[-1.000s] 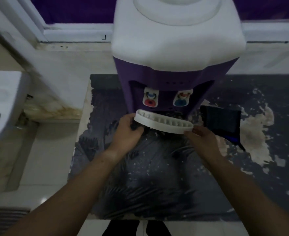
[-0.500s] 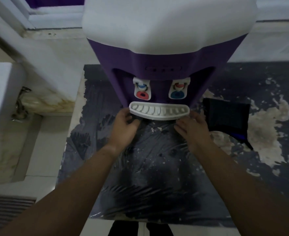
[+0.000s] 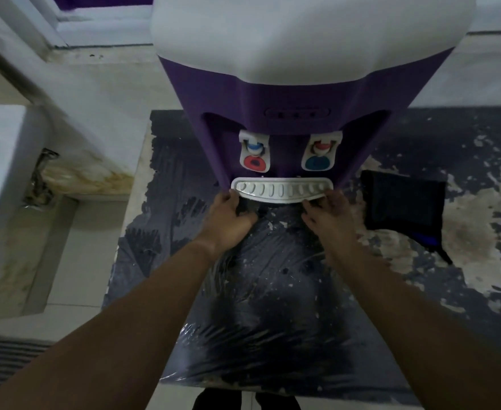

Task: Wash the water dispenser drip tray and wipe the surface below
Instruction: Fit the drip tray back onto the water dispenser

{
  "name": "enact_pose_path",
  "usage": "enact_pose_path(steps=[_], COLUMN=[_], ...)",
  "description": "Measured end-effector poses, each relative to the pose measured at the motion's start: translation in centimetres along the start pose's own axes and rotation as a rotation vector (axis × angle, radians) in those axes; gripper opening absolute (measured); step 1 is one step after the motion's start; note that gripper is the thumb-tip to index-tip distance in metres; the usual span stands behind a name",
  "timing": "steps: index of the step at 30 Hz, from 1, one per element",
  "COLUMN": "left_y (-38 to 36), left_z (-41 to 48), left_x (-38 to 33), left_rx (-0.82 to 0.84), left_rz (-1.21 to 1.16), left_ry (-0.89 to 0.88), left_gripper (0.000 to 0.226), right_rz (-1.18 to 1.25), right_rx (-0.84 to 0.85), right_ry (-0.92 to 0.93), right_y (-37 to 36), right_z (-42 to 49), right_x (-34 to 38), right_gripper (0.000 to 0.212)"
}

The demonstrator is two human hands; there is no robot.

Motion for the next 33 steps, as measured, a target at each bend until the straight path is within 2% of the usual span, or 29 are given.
enact_pose_path(steps=[3,5,8,11,13,15,18,21,25,31,33], left_y=[-0.3,-0.4,-0.6,-1.3,-1.7,-1.9,-1.7,-1.7,-1.6,-1.6,-1.4], left_z=[0.3,0.2,-0.2,-0.6,-0.7,-0.4,0.2,0.3,0.4,0.3,0.2], left_x=[0.3,0.5,0.7,1.0,1.1,1.0,0.5,0.4,0.6,0.3,-0.1], left_rx=[0.019,0.016,0.000,0.044,0.059,0.052,0.048,0.043,0.043,0.102,0.061], left_rz=[0.091,0.145,0.253,0.316,0.380,0.426,0.466,0.515,0.565,0.535,0.527], left_ry=[-0.015,-0.045,-0.127,-0.152,-0.137,-0.100,-0.058,-0.058,-0.081,-0.022,0.002], left_gripper=[0.078,0.083,0.093,0.101,0.103,0.103,0.097,0.096,0.100,0.099,0.098], right_rz=[0.101,-0.026,-0.644,-1.220,-1.454,-1.614,-1.712,-1.698,-1.736,-1.735,-1.700], right_rx=[0.066,0.048,-0.001,0.057,0.101,0.165,0.211,0.217,0.205,0.224,0.233], right_ry=[-0.026,0.053,0.358,0.681,0.769,0.715,0.625,0.585,0.577,0.544,0.564], right_y=[0.2,0.5,0.6,-1.1,-2.0,-2.4,-2.8,-2.8,-2.9,-3.0,-3.0], right_z=[0.5,0.2,-1.0,-2.0,-1.5,-0.4,0.8,0.8,0.6,0.8,0.6], right_x=[-0.6,-0.6,-0.1,-0.3,-0.4,-0.4,0.0,0.0,0.2,0.6,0.7], right_gripper=[0.042,0.045,0.064,0.082,0.087,0.089,0.086,0.087,0.087,0.084,0.085])
Point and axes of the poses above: each hand's wrist, its own z-axis towards the middle knuckle, its own y-axis out of the back of the hand, x = y × z, the point moved 7 cm from there along z, towards the middle knuckle, and after that the axes turned 10 degrees about -z, right-handed, at the moved point
